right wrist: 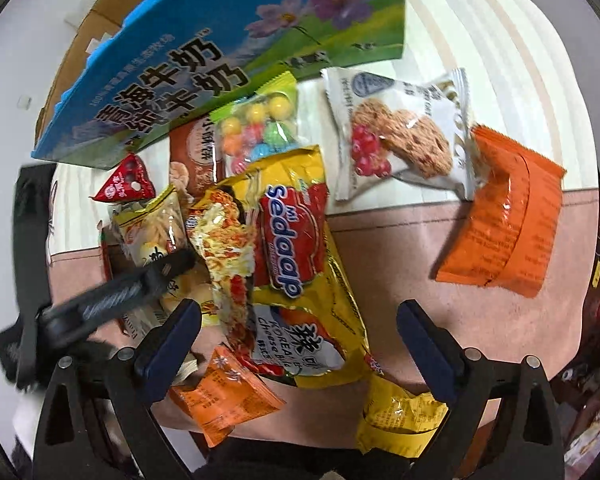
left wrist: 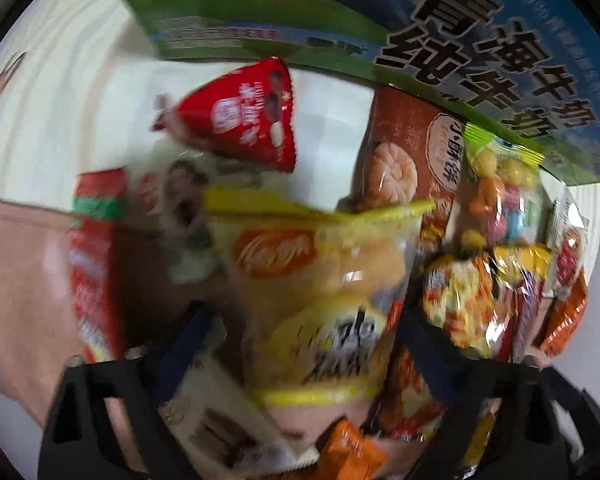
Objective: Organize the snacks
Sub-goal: 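Grasp the yellow egg-cake bag with left tool while right tool grasps Mi Sedaap noodles, then carry both packets into the cardboard box and open both tools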
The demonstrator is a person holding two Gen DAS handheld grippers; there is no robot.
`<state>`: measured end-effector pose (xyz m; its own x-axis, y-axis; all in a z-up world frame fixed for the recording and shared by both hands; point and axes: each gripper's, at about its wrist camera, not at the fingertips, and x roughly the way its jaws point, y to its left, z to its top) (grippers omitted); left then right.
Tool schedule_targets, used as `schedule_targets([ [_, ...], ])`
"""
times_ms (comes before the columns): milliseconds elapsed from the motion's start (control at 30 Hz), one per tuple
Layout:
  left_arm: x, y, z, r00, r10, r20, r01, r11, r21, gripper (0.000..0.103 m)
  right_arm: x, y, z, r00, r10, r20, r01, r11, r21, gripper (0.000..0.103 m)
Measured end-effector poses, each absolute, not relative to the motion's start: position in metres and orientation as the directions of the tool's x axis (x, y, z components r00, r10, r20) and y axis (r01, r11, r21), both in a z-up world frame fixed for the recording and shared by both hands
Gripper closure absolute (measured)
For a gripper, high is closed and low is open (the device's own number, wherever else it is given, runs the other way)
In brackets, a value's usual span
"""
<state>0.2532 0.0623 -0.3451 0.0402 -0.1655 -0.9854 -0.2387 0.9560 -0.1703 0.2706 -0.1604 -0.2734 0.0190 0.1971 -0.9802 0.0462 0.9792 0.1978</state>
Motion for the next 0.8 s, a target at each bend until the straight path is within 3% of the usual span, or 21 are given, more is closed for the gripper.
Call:
schedule_targets([
  [100,0.254,0.073,-0.350,0.054,-0.145,-0.988,-0.230,0.961,-0.154,0.049,0.270,-0.149,-0.283,0.014,0.205,-0.979,0.025,0.978,0.205,0.003],
  [133,0.254,0.083,-0.351,0.062,-0.145,-0.988,-0.218,0.963,-0.155,0.052,0.271,-0.142,-0.287,0.017,0.202,-0.979,0.012,0.979,0.202,0.003],
  [500,0.214,0.141,-0.361,0.039,-0.074,-0.997,-0.238,0.968,-0.081,0.055,0.271,-0.097,-0.339,-0.022,0.068,-0.997,-0.061,0.996,0.069,0.006],
  [567,0.216,0.141,-0.357,0.045,-0.056,-0.997,-0.225,0.972,-0.065,0.057,0.269,-0.095,-0.338,-0.020,0.053,-0.998,-0.057,0.997,0.054,0.012],
  [800,0.193,0.128,-0.341,0.082,-0.029,-0.996,-0.179,0.983,-0.043,0.060,0.257,-0.120,-0.293,-0.005,0.140,-0.990,-0.009,0.990,0.140,0.012],
])
